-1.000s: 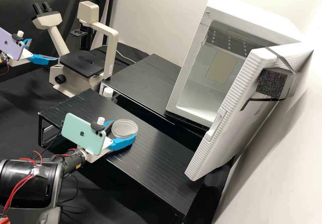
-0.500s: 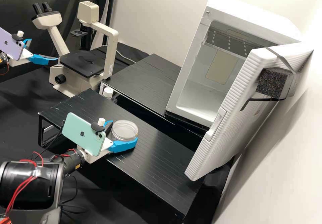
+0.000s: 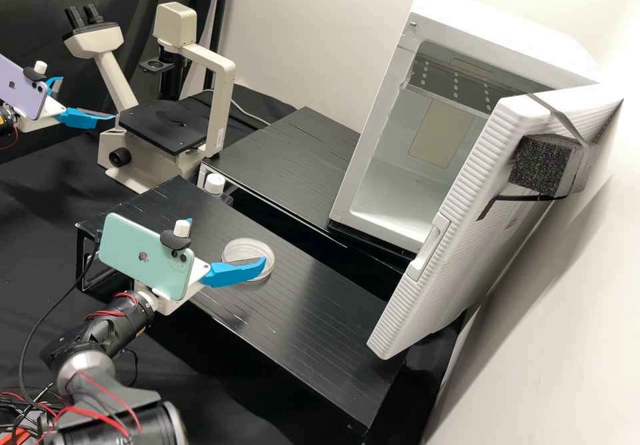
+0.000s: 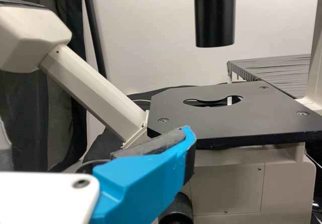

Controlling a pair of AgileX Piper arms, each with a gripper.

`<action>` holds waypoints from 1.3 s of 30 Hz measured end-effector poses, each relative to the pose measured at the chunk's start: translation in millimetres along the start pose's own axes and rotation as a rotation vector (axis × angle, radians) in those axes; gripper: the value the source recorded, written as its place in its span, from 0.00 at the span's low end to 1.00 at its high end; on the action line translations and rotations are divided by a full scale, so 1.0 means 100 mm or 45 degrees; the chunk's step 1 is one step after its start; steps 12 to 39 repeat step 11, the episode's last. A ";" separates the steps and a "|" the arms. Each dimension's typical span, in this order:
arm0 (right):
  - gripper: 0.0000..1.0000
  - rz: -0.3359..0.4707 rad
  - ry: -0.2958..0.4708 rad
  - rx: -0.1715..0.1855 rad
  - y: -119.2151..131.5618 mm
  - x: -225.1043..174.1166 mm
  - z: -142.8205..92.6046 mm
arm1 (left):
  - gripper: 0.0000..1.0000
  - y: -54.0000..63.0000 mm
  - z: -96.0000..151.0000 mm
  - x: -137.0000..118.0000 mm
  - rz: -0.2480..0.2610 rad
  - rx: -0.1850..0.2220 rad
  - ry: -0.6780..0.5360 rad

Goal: Move the petri dish to the bench.

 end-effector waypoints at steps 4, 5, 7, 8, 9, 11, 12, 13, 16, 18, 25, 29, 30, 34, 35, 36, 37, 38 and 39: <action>1.00 0.032 0.030 0.031 0.05 -0.01 -0.01 | 1.00 0.00 0.00 0.00 0.000 0.000 0.000; 1.00 0.036 0.047 0.040 0.06 -0.02 -0.02 | 1.00 0.00 0.00 0.00 0.000 0.000 0.000; 1.00 0.052 0.097 0.068 0.08 -0.03 -0.05 | 1.00 0.00 0.00 0.00 0.000 0.000 0.000; 1.00 0.057 0.138 0.091 0.09 -0.03 -0.08 | 1.00 0.00 0.00 0.00 0.000 0.000 0.000; 1.00 0.062 0.163 0.105 0.10 -0.04 -0.10 | 1.00 0.00 0.00 0.00 0.000 0.000 0.000; 1.00 0.056 0.195 0.123 0.09 -0.04 -0.12 | 1.00 0.00 0.00 0.00 0.000 0.000 0.000; 1.00 0.056 0.195 0.123 0.09 -0.04 -0.12 | 1.00 0.00 0.00 0.00 0.000 0.000 0.000; 1.00 0.056 0.195 0.123 0.09 -0.04 -0.12 | 1.00 0.00 0.00 0.00 0.000 0.000 0.000; 1.00 0.056 0.195 0.123 0.09 -0.04 -0.12 | 1.00 0.00 0.00 0.00 0.000 0.000 0.000; 1.00 0.056 0.195 0.123 0.09 -0.04 -0.12 | 1.00 0.00 0.00 0.00 0.000 0.000 0.000; 1.00 0.056 0.195 0.123 0.09 -0.04 -0.12 | 1.00 0.00 0.00 0.00 0.000 0.000 0.000; 1.00 0.056 0.195 0.123 0.09 -0.04 -0.12 | 1.00 0.00 0.00 0.00 0.000 0.000 0.000; 1.00 0.056 0.195 0.123 0.09 -0.04 -0.12 | 1.00 0.00 0.00 0.00 0.000 0.000 0.000; 1.00 0.056 0.195 0.123 0.09 -0.04 -0.12 | 1.00 0.00 0.00 0.00 0.000 0.000 0.000; 1.00 0.056 0.195 0.123 0.09 -0.04 -0.12 | 1.00 0.00 0.00 0.00 0.000 0.000 0.000; 1.00 0.056 0.195 0.123 0.09 -0.04 -0.12 | 1.00 0.00 0.00 0.00 0.000 0.000 0.000; 1.00 0.056 0.195 0.123 0.09 -0.04 -0.12 | 1.00 0.00 0.00 0.00 0.000 0.000 0.000; 1.00 0.056 0.195 0.123 0.09 -0.04 -0.12 | 1.00 0.00 0.00 0.00 0.000 0.000 0.000; 1.00 0.056 0.195 0.123 0.09 -0.04 -0.12 | 1.00 0.00 0.00 0.00 0.000 0.000 0.000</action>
